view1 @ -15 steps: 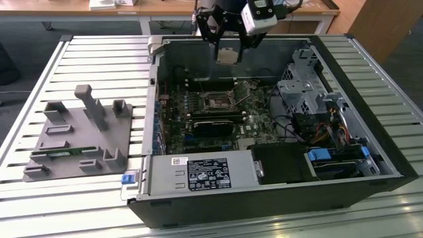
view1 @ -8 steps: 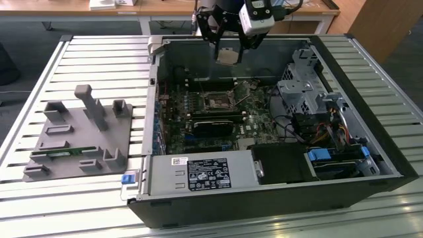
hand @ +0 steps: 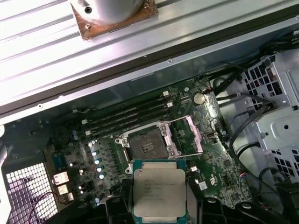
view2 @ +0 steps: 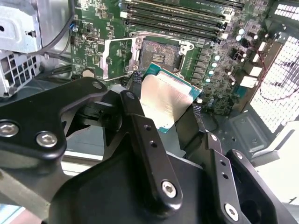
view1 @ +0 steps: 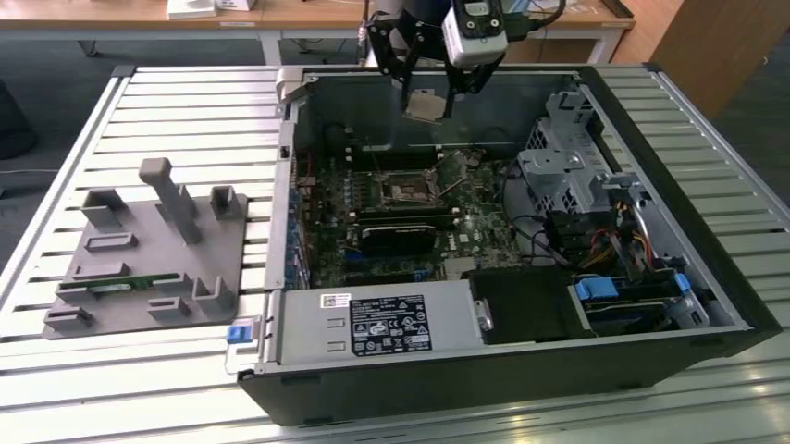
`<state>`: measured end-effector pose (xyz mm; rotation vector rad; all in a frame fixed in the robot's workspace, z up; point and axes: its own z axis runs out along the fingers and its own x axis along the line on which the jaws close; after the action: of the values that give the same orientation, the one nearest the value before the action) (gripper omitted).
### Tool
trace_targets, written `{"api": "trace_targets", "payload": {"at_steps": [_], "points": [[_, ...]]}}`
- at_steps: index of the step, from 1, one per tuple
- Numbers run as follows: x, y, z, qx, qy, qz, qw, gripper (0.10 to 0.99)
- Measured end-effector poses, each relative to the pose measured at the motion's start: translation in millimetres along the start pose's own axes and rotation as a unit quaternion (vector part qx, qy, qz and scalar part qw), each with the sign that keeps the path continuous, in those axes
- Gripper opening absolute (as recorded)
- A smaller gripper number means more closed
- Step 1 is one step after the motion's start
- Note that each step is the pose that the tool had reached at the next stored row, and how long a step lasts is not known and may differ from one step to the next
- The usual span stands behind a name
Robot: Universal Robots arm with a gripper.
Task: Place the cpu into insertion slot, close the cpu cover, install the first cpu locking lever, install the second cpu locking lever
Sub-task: 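Place the cpu into insertion slot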
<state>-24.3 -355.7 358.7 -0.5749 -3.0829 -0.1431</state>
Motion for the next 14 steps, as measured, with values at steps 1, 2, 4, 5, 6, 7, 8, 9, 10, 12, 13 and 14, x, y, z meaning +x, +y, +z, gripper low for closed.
{"api": "trace_targets", "payload": {"at_steps": [1,2,4,5,6,7,8,9,10,12,13,14], "points": [[0.0,0.0,0.0,0.0000,-0.0003,0.003,1.0000,0.541],[0.0,0.0,0.1,-0.0001,-0.0006,0.007,1.0000,0.541],[0.0,0.0,0.2,-0.0002,-0.0012,0.013,0.9999,0.541],[0.1,-0.1,0.3,-0.0003,-0.0015,0.017,0.9999,0.541],[0.1,-0.1,0.4,-0.0004,-0.0018,0.020,0.9998,0.541],[0.1,-0.1,0.5,-0.0005,-0.0021,0.023,0.9997,0.541],[0.1,-0.1,0.5,-0.0005,-0.0023,0.026,0.9997,0.541],[0.1,-0.1,0.6,-0.0005,-0.0026,0.029,0.9996,0.541],[0.2,-0.1,0.6,-0.0006,-0.0029,0.032,0.9995,0.541],[0.3,-0.2,0.8,-0.0007,-0.0035,0.039,0.9992,0.541],[0.3,-0.2,0.8,-0.0008,-0.0038,0.042,0.9991,0.541],[0.3,-0.2,0.9,-0.0009,-0.0041,0.045,0.9990,0.541]]}}
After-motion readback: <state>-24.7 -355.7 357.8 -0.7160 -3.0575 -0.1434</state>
